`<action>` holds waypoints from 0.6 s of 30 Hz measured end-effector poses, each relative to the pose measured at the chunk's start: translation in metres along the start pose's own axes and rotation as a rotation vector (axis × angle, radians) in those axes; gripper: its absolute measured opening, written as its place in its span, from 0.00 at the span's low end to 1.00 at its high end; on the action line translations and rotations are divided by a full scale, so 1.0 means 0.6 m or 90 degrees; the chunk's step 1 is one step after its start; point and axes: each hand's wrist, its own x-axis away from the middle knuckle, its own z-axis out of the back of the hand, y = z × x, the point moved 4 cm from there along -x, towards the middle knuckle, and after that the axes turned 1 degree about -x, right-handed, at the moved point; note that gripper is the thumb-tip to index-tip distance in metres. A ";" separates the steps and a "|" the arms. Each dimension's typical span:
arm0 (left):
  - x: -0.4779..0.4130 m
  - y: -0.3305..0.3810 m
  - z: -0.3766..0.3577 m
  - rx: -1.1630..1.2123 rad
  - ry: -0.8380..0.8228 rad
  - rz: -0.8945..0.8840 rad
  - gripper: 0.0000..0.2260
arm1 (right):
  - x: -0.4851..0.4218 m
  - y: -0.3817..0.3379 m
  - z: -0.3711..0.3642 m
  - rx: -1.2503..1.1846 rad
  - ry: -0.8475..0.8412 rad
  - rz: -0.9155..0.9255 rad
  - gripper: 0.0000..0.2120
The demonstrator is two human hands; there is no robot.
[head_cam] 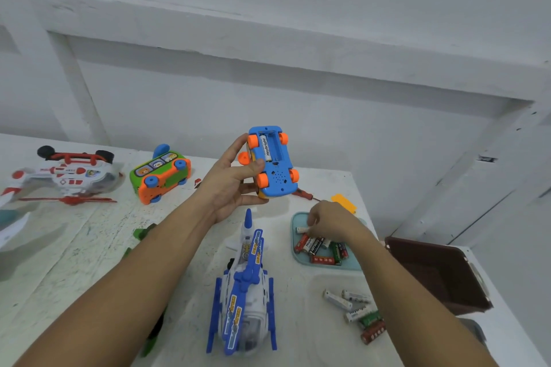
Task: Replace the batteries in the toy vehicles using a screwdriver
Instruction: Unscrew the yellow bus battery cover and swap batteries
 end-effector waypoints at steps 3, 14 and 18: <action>0.001 -0.002 -0.002 -0.004 -0.006 0.005 0.26 | 0.001 -0.008 -0.010 0.008 0.015 0.003 0.07; 0.007 -0.004 -0.005 -0.009 -0.026 0.009 0.23 | -0.011 0.007 -0.009 -0.042 0.013 0.030 0.03; 0.008 -0.005 -0.004 -0.005 -0.025 0.011 0.23 | -0.006 0.009 -0.009 -0.040 0.008 0.034 0.05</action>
